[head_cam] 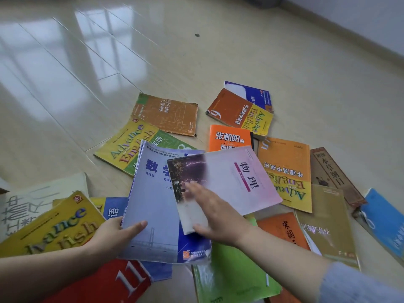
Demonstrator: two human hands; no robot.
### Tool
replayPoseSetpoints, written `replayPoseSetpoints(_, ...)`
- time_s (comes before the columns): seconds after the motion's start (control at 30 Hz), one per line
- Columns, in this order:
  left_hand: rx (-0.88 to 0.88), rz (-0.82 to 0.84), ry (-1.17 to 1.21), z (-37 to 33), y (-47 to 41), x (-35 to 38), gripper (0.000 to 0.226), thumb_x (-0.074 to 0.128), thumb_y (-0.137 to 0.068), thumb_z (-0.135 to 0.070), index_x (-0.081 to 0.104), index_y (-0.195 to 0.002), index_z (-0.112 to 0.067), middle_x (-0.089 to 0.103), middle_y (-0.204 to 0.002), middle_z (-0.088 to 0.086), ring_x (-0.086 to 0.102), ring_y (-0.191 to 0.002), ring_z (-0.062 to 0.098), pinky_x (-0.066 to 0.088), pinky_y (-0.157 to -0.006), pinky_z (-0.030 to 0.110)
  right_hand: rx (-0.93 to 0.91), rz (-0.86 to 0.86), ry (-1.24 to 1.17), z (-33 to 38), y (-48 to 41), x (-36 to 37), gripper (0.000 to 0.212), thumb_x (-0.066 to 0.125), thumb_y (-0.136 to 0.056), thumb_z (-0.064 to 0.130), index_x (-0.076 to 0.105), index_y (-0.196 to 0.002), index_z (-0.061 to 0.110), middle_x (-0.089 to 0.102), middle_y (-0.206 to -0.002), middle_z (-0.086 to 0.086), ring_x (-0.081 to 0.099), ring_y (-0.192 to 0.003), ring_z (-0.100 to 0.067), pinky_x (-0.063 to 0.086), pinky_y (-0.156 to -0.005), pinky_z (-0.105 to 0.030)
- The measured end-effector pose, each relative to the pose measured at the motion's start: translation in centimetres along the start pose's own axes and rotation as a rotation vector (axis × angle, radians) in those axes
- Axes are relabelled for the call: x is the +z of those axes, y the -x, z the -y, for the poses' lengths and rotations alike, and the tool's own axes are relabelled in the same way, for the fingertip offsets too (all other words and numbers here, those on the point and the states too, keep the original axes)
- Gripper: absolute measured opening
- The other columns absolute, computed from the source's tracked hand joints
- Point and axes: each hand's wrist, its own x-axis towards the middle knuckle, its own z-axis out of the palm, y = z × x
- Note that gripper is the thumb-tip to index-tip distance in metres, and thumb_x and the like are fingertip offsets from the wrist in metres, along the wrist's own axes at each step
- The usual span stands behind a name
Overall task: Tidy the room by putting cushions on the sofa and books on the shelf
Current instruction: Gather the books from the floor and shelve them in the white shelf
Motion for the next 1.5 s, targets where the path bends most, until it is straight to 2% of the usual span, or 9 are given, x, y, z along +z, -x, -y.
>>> replayPoseSetpoints(0.2,-0.002,0.002,-0.027,0.2,-0.1,-0.2,0.027,0.063,-0.087,-0.038,0.063,-0.089,-0.010,0.066,-0.078,0.002,0.062,-0.068,0.018,0.045,-0.050,0.025,0.325,0.058,0.096,-2.0,1.5,1.2,0.091,0.042,-0.081,0.057,0.005,-0.155,0.018,0.004,-0.162,0.000,0.001,-0.149,-0.014,0.007,-0.122,-0.035)
replayPoseSetpoints(0.43,-0.026,0.061,-0.073,1.0,-1.0,-0.5,0.029,0.061,-0.088,-0.040,0.065,-0.097,-0.012,0.069,-0.085,0.000,0.065,-0.075,0.016,0.049,-0.057,0.026,0.510,-0.152,0.136,-2.7,2.2,0.6,0.048,0.059,-0.079,0.036,0.054,-0.123,0.017,0.050,-0.125,-0.001,0.050,-0.114,-0.020,0.041,-0.092,-0.031)
replayPoseSetpoints(0.6,-0.038,0.036,-0.142,1.9,-1.6,-1.3,0.041,0.059,-0.089,-0.045,0.065,-0.087,-0.004,0.067,-0.082,0.008,0.062,-0.074,0.024,0.045,-0.063,0.031,1.154,-0.451,-0.530,-2.5,3.0,1.0,0.024,0.062,-0.085,0.029,0.058,-0.073,0.009,0.067,-0.068,-0.005,0.069,-0.064,-0.026,0.057,-0.068,-0.042)
replayPoseSetpoints(0.83,-0.045,0.016,-0.204,1.5,-1.4,-1.3,0.045,0.057,-0.090,-0.044,0.063,-0.086,0.000,0.064,-0.082,0.016,0.055,-0.070,0.022,0.033,-0.057,0.030,1.461,-0.746,-1.330,-2.4,0.8,2.1,0.037,0.065,-0.087,0.015,0.047,-0.118,0.005,0.058,-0.125,-0.015,0.064,-0.092,-0.031,0.049,-0.092,-0.048)
replayPoseSetpoints(0.93,-0.042,0.032,-0.206,1.3,-1.3,-1.3,0.038,0.057,-0.091,-0.042,0.064,-0.083,-0.005,0.065,-0.081,0.011,0.057,-0.070,0.020,0.035,-0.057,0.028,1.414,-0.510,-1.611,-1.2,-0.3,2.1,0.041,0.063,-0.092,0.017,0.047,-0.129,0.008,0.051,-0.137,-0.017,0.052,-0.125,-0.035,0.037,-0.104,-0.051)
replayPoseSetpoints(1.2,-0.105,0.100,-0.096,2.0,-2.3,-1.8,0.038,0.054,-0.093,-0.041,0.065,-0.097,-0.006,0.069,-0.100,0.012,0.064,-0.093,0.028,0.048,-0.079,0.030,1.143,-0.770,-1.090,-3.1,0.7,3.0,0.003,0.064,-0.090,0.014,0.063,-0.093,0.013,0.070,-0.103,-0.010,0.062,-0.080,-0.022,0.052,-0.079,-0.038)
replayPoseSetpoints(1.3,-0.225,0.187,0.211,2.3,-2.8,-1.9,0.043,0.050,-0.093,-0.049,0.068,-0.101,-0.010,0.072,-0.107,0.011,0.067,-0.098,0.031,0.047,-0.097,0.049,1.008,-0.784,-1.130,-3.2,0.9,1.1,0.005,0.062,-0.091,0.010,0.065,-0.088,0.012,0.071,-0.100,-0.009,0.059,-0.075,-0.016,0.049,-0.072,-0.031)
replayPoseSetpoints(1.4,-0.315,0.205,0.444,1.5,-2.6,-1.6,0.052,0.043,-0.093,-0.054,0.068,-0.101,-0.009,0.074,-0.096,0.013,0.069,-0.091,0.034,0.054,-0.079,0.045,0.860,-0.680,-1.190,-2.5,0.7,-0.1,0.009,0.060,-0.093,0.007,0.067,-0.090,0.010,0.072,-0.104,-0.009,0.066,-0.095,-0.025,0.052,-0.090,-0.041)
replayPoseSetpoints(1.5,-0.343,0.285,0.517,0.6,-2.1,-1.4,0.068,0.039,-0.087,-0.063,0.073,-0.095,-0.004,0.073,-0.094,0.019,0.071,-0.075,0.034,0.057,-0.056,0.037,0.721,-0.490,-1.205,-1.3,0.0,-0.4,0.014,0.056,-0.094,0.005,0.068,-0.091,0.011,0.073,-0.093,-0.005,0.068,-0.080,-0.019,0.056,-0.072,-0.032)
